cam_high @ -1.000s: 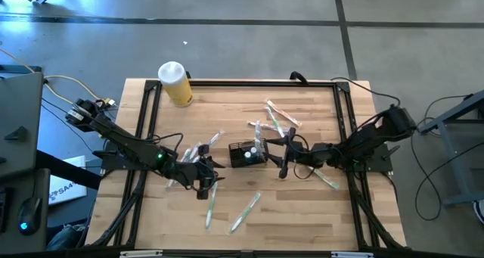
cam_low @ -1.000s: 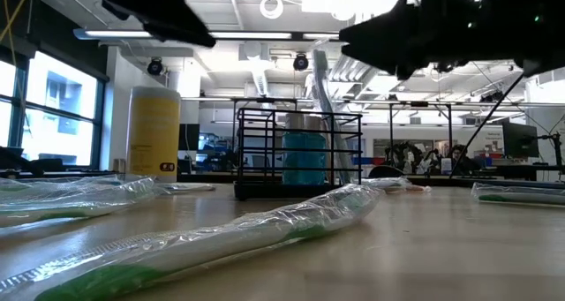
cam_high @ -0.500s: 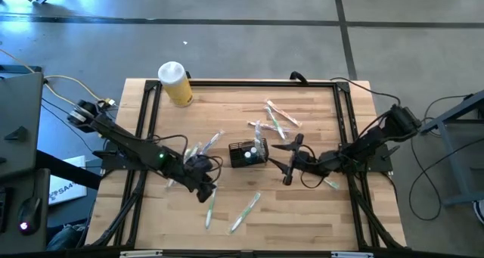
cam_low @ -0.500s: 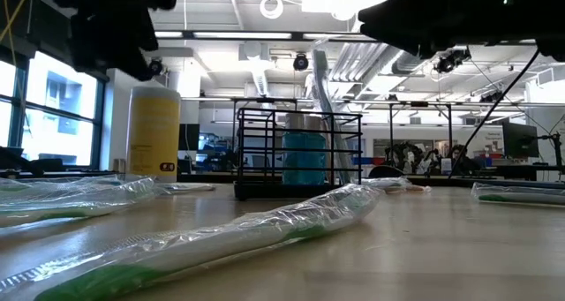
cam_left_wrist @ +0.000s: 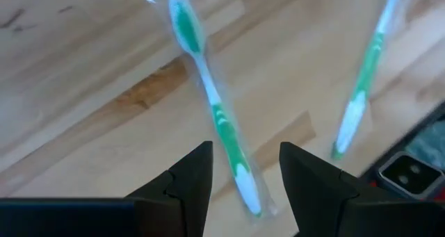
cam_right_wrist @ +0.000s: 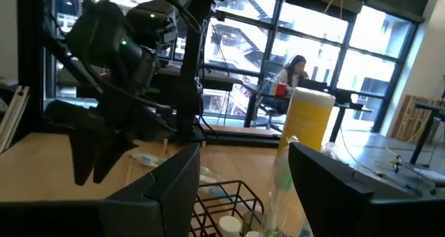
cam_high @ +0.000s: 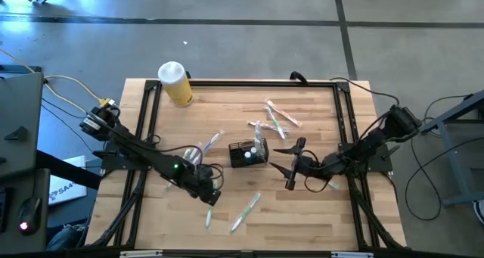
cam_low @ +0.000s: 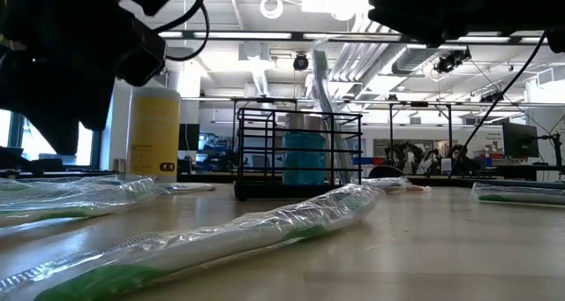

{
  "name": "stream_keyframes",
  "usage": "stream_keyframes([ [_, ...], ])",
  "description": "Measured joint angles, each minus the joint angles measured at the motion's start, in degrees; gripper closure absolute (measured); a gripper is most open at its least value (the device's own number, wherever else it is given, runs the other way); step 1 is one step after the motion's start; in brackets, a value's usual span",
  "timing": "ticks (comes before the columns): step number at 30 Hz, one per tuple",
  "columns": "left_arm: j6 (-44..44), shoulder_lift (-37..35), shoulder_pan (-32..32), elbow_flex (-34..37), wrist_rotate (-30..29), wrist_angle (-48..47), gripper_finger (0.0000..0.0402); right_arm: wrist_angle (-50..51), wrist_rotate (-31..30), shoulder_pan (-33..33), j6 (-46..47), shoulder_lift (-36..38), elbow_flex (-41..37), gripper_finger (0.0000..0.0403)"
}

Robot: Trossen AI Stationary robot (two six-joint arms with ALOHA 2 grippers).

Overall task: Pick & Place toothbrushing station
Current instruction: Put the green toothbrush into the wire organizer

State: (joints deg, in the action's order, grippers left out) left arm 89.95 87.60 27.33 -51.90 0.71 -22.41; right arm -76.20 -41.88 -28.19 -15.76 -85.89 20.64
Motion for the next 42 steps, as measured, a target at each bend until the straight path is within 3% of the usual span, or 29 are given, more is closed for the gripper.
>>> stream_keyframes([
  [6, 0.1, 2.0, -2.1, 0.0, -0.8, -0.1, 0.0239, -1.2, 0.0, -0.3, -3.2, 0.0, 0.0, 0.0191],
  [18, -4.4, 8.1, -7.7, -0.2, 6.2, -0.7, 0.0239, -1.2, 0.0, -0.3, -4.0, 0.0, 0.0, 0.0191],
  [25, -8.3, 13.2, -9.9, -0.7, 11.8, -8.6, 0.0244, -1.2, 0.0, -1.2, -3.6, 0.0, 0.0, 0.0191],
  [29, -11.9, 14.3, -9.9, -0.7, 12.2, -10.5, 0.0281, -1.2, -0.1, -1.9, -3.6, 0.0, 0.0, 0.0191],
  [35, -17.5, 14.4, -9.8, -0.4, 11.4, -11.3, 0.0386, -0.9, -0.2, -1.9, -3.6, 0.0, 0.0, 0.0191],
  [39, -22.0, 14.5, -9.7, -0.9, 10.6, -11.5, 0.0387, -0.7, -0.2, -2.2, -3.6, 0.0, 0.0, 0.0191],
  [42, -24.2, 13.8, -9.2, -3.0, 6.9, -13.2, 0.0396, -0.6, -0.2, -2.3, -3.6, 0.0, 0.0, 0.0191],
])
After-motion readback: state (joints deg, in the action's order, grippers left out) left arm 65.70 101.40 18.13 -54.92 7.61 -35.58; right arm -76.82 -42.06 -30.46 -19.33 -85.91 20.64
